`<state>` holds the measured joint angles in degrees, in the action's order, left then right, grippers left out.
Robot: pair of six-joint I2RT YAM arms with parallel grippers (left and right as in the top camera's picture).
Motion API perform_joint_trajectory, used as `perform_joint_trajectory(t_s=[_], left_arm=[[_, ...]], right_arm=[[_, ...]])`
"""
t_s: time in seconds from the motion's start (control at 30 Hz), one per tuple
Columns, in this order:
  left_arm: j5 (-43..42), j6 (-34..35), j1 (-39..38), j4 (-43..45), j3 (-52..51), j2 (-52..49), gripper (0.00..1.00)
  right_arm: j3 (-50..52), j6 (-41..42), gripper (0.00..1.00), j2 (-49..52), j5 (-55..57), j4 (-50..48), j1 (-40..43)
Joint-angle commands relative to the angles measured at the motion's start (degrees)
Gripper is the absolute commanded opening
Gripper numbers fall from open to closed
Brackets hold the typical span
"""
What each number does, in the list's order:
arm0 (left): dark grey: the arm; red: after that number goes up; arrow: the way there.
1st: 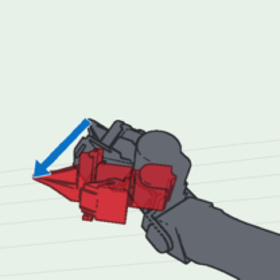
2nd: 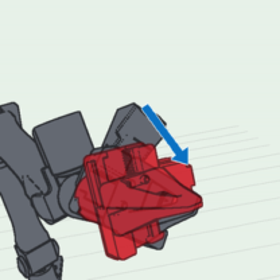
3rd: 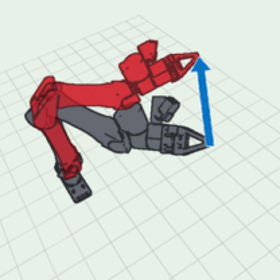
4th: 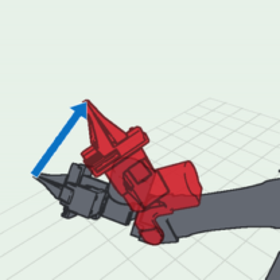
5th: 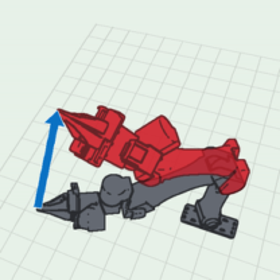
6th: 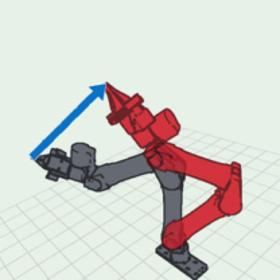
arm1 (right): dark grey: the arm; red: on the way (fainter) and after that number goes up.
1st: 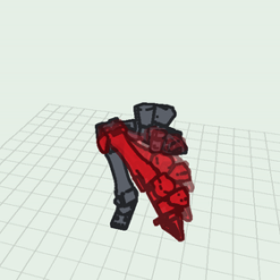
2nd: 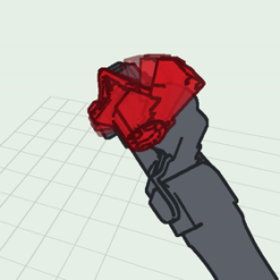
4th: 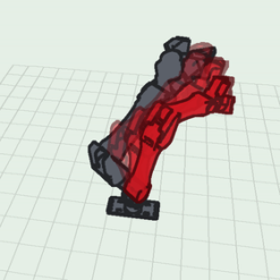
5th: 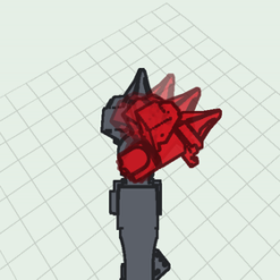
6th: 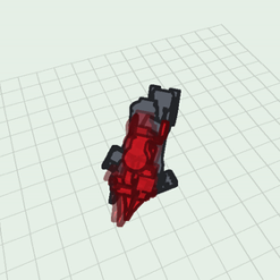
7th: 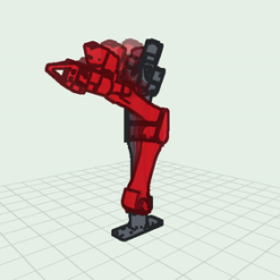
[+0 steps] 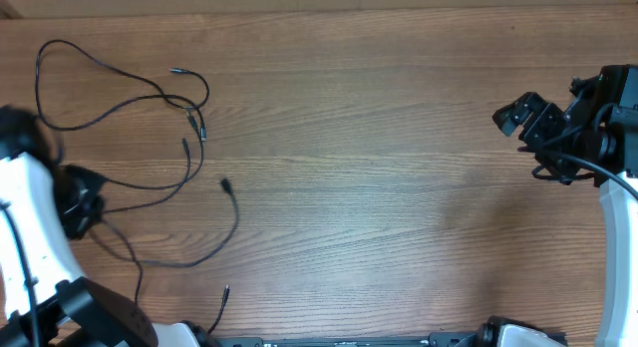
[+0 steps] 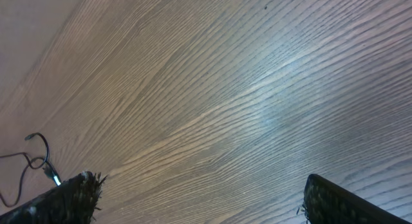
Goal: Untangle cables
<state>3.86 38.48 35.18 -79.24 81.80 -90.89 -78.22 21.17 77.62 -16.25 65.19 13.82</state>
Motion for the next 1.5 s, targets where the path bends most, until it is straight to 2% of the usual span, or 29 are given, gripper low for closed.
perform_joint_trajectory(t_s=[0.0,0.17,0.3,0.47,0.6,0.73,0.8,0.87,1.0,1.17,1.2,1.27,1.33,1.47], left_arm=[[1.25,4.04,6.84,3.28,-1.44,0.15,0.04],[2.62,5.49,16.37,11.58,-3.23,0.13,0.05],[5.33,5.07,20.35,17.79,-3.76,-0.50,0.07],[5.51,3.23,20.92,26.16,-3.76,-2.12,0.08],[4.04,-2.51,20.28,33.99,-3.76,-3.69,0.17],[4.00,-3.41,20.28,37.55,-3.76,-4.59,0.21],[3.54,-3.41,20.28,37.55,-3.76,-4.61,0.38],[1.90,-3.93,20.28,36.76,-3.76,-4.61,0.38],[-5.11,-5.27,20.26,32.63,-3.76,-4.61,0.46],[-15.13,-16.52,18.62,27.39,-3.85,-4.72,0.45],[-15.28,-19.37,17.81,26.82,-3.93,-4.85,0.45],[-14.86,-24.04,15.91,26.01,-4.15,-5.29,0.52],[-12.37,-24.33,14.12,25.59,-4.33,-5.90,0.59],[-4.02,-24.33,10.78,25.68,-4.57,-8.13,0.63]], right_arm=[[-1.68,0.04,1.00,-0.59,0.39,-0.17,0.09],[-1.68,0.04,1.00,-0.59,0.39,-0.17,0.09],[-1.68,0.04,1.00,-0.59,0.39,-0.17,0.09],[-1.68,0.04,1.00,-0.59,0.39,-0.17,0.09],[-1.68,0.04,1.00,-0.59,0.39,-0.17,0.09],[-1.68,0.04,1.00,-0.59,0.39,-0.17,0.09],[-1.68,0.04,1.00,-0.59,0.39,-0.17,0.09],[-1.68,0.04,1.00,-0.59,0.39,-0.17,0.09],[-1.68,0.04,1.00,-0.59,0.39,-0.17,0.09],[-1.68,0.04,1.00,-0.59,0.39,-0.17,0.09],[-1.68,0.04,1.00,-0.59,0.39,-0.17,0.09],[-1.68,0.04,1.00,-0.59,0.39,-0.17,0.09],[-1.68,0.04,1.00,-0.59,0.39,-0.17,0.09],[-1.68,0.04,1.00,-0.59,0.39,-0.17,0.09]])
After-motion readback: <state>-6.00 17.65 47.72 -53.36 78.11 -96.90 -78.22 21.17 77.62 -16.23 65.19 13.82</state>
